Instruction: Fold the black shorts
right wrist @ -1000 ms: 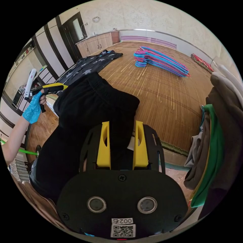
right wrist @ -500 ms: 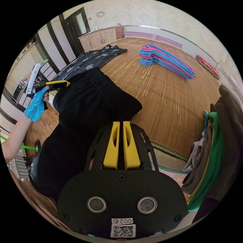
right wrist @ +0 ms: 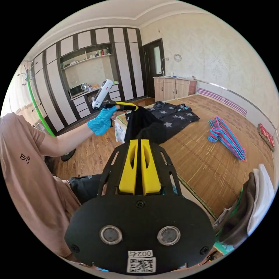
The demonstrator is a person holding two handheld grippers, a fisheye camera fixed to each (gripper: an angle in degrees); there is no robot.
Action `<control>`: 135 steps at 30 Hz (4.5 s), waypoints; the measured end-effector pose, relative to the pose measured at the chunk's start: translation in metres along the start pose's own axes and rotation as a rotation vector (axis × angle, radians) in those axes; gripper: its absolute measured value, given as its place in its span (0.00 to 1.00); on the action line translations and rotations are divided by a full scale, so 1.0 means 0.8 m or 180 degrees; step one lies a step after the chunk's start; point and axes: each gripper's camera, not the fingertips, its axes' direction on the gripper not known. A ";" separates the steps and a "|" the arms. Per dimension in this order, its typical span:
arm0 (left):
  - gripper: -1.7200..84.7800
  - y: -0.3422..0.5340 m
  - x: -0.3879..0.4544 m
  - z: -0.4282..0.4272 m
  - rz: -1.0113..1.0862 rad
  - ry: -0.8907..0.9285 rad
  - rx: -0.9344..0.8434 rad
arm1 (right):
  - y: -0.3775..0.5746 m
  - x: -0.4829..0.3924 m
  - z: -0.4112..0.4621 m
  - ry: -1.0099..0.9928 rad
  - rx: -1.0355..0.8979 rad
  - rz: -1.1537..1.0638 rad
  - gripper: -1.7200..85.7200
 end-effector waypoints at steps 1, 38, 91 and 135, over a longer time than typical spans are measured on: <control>0.01 -0.002 -0.005 -0.020 -0.0027 -0.0040 0.0118 | -0.004 -0.014 -0.011 -0.0076 0.0118 -0.0065 0.01; 0.01 -0.145 0.196 -0.093 0.1178 0.0083 0.0611 | 0.160 -0.063 -0.070 0.1381 0.0078 0.0436 0.01; 0.10 0.143 0.102 -0.054 0.1661 0.1765 -0.1200 | 0.269 -0.047 -0.053 0.0681 -0.0480 0.0407 0.11; 0.09 0.315 -0.041 -0.021 0.1007 0.2266 -0.1267 | 0.200 -0.041 0.052 0.0282 -0.0924 -0.0100 0.11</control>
